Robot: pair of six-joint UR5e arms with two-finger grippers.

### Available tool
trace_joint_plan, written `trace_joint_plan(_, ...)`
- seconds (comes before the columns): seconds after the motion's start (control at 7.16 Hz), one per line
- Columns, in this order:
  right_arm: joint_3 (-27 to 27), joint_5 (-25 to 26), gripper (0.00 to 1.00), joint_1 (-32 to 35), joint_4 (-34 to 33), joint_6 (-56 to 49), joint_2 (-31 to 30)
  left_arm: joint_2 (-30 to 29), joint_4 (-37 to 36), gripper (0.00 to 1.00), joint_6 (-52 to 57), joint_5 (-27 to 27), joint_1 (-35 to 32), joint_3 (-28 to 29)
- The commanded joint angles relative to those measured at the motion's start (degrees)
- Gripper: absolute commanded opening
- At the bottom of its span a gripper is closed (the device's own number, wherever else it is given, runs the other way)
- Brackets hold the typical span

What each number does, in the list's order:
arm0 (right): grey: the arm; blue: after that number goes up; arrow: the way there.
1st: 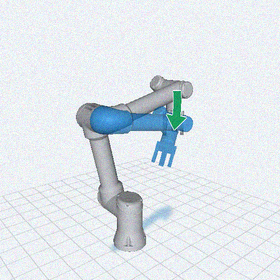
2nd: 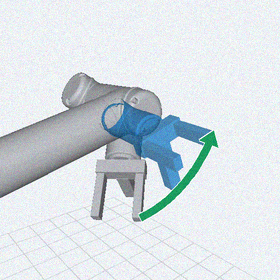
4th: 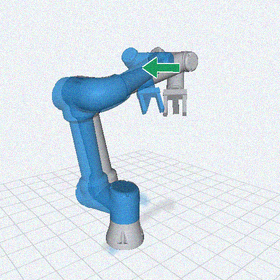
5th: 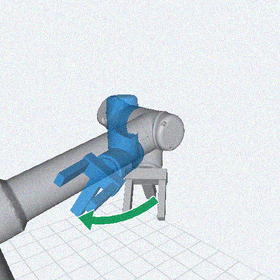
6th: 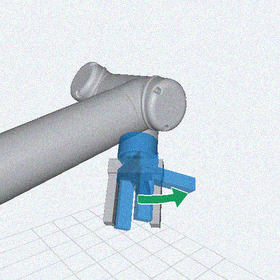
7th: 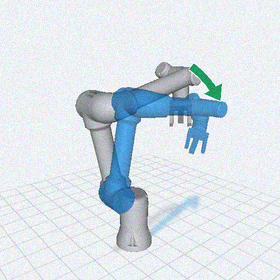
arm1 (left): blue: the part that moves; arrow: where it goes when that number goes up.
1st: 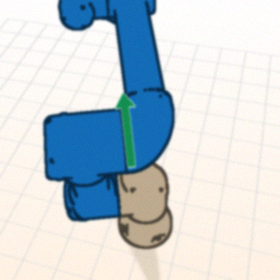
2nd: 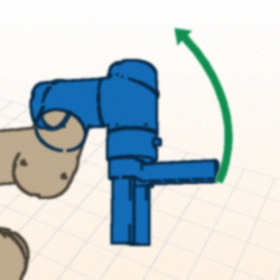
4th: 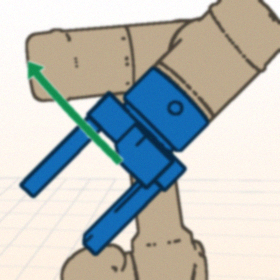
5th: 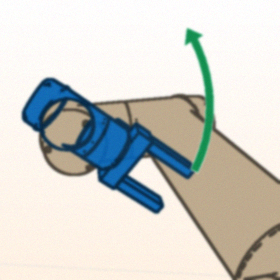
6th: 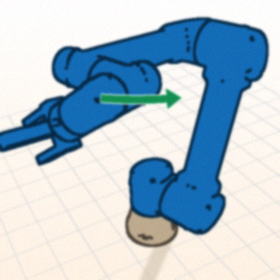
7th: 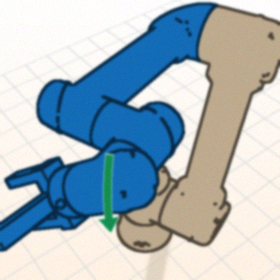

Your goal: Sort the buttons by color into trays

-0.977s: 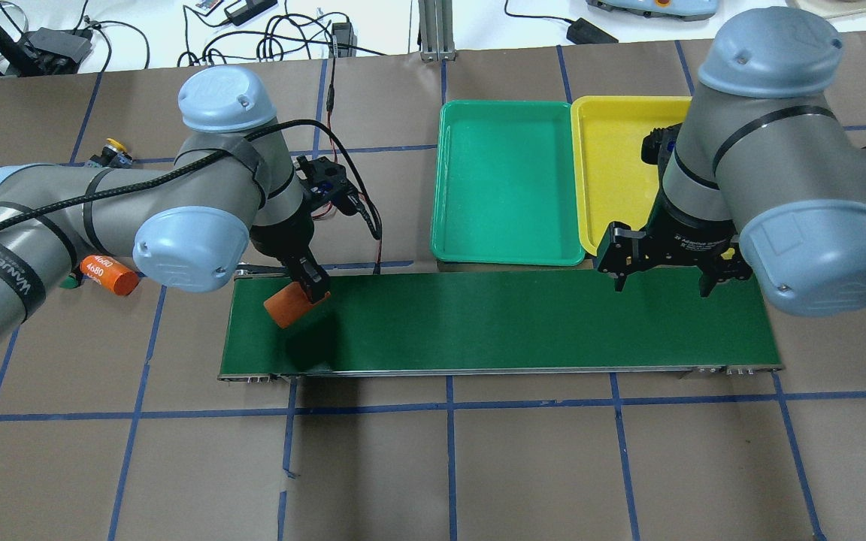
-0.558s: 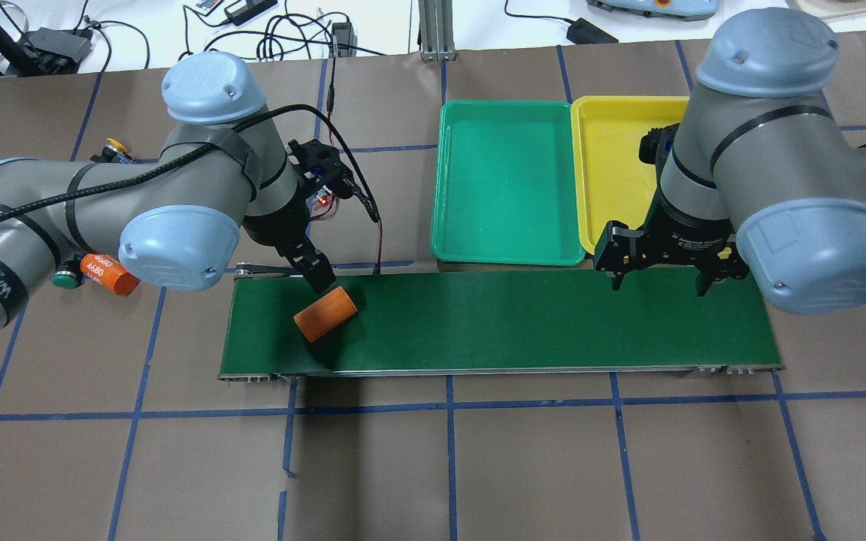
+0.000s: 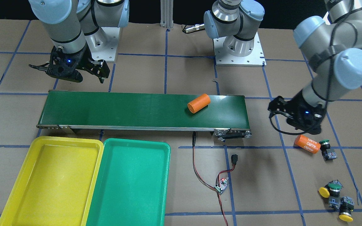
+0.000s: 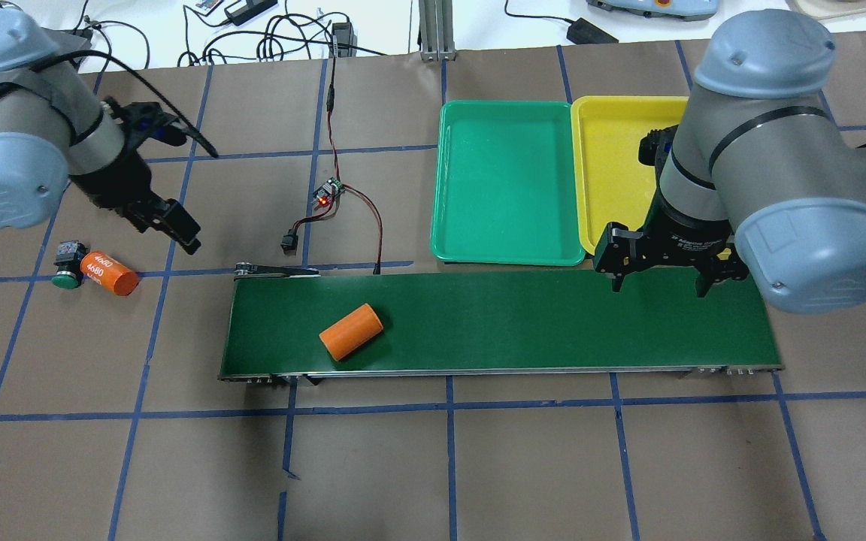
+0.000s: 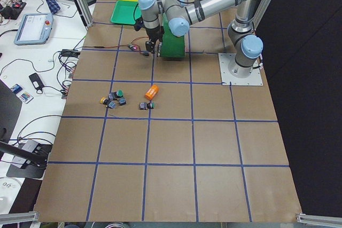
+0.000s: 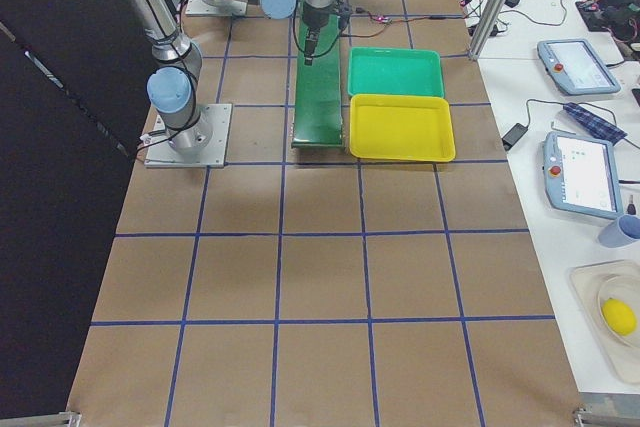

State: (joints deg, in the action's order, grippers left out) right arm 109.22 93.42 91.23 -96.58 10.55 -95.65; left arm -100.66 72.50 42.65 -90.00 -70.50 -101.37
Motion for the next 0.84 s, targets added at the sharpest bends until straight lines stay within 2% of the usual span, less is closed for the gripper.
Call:
trace_joint_plan(0.0,0.0,0.5,1.0,0.0,0.4,0.1,-0.2,-5.3,-4.5,1.0,-4.5,0.0,8.1,2.9)
trace_joint_plan(0.28,0.6,-0.1,1.0,0.0,0.1,0.1,0.1,-10.1,-11.4,1.0,-21.0,-0.5,9.2,3.5)
trace_joint_plan(0.56,0.7,0.1,1.0,0.0,-0.3,0.3,-0.1,-12.4,-11.7,1.0,-28.7,-0.6,9.8,2.8)
trace_joint_plan(0.7,0.8,0.5,1.0,0.0,0.3,0.3,-0.1,-12.9,-11.7,1.0,-28.8,-0.7,10.5,1.8)
